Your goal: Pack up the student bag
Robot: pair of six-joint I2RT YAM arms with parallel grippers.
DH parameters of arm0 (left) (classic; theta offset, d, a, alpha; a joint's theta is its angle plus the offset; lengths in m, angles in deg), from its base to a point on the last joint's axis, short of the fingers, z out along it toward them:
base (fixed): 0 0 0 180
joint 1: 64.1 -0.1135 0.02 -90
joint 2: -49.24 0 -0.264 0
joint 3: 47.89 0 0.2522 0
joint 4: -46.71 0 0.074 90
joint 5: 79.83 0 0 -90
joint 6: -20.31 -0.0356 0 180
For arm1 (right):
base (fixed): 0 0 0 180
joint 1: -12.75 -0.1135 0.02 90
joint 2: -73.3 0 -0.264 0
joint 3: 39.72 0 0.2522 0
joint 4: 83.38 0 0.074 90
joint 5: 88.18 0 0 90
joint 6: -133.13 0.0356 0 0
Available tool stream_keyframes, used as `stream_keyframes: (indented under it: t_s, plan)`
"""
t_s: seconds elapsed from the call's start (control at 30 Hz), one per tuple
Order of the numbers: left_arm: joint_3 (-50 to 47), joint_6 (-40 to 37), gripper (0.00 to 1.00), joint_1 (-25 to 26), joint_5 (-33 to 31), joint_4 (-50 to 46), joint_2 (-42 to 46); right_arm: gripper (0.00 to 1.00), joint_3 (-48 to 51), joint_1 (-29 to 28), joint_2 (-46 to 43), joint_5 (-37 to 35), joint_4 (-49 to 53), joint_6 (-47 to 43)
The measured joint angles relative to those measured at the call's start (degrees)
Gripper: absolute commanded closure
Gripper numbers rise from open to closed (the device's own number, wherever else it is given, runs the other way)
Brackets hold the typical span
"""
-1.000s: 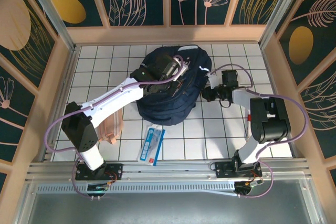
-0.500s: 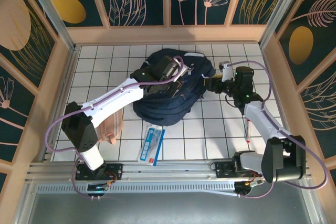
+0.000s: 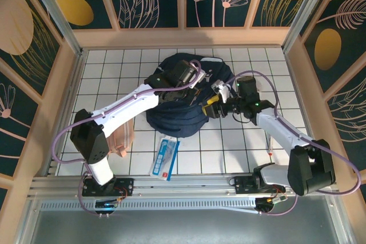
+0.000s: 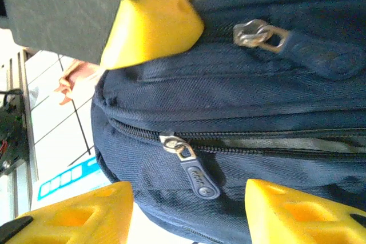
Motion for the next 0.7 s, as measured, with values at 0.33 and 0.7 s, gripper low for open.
stream_keyframes:
  t_s: [0.33,0.7]
  plan:
    - [0.00,0.96,1.00,-0.02,1.18,0.02,-0.20,0.73,-1.62,-1.40,5.99,3.63,0.61,-6.58]
    - [0.00,1.44,1.00,-0.02,1.18,0.02,-0.20,1.00,-1.14,-1.38,4.02,5.88,2.38,-12.13]
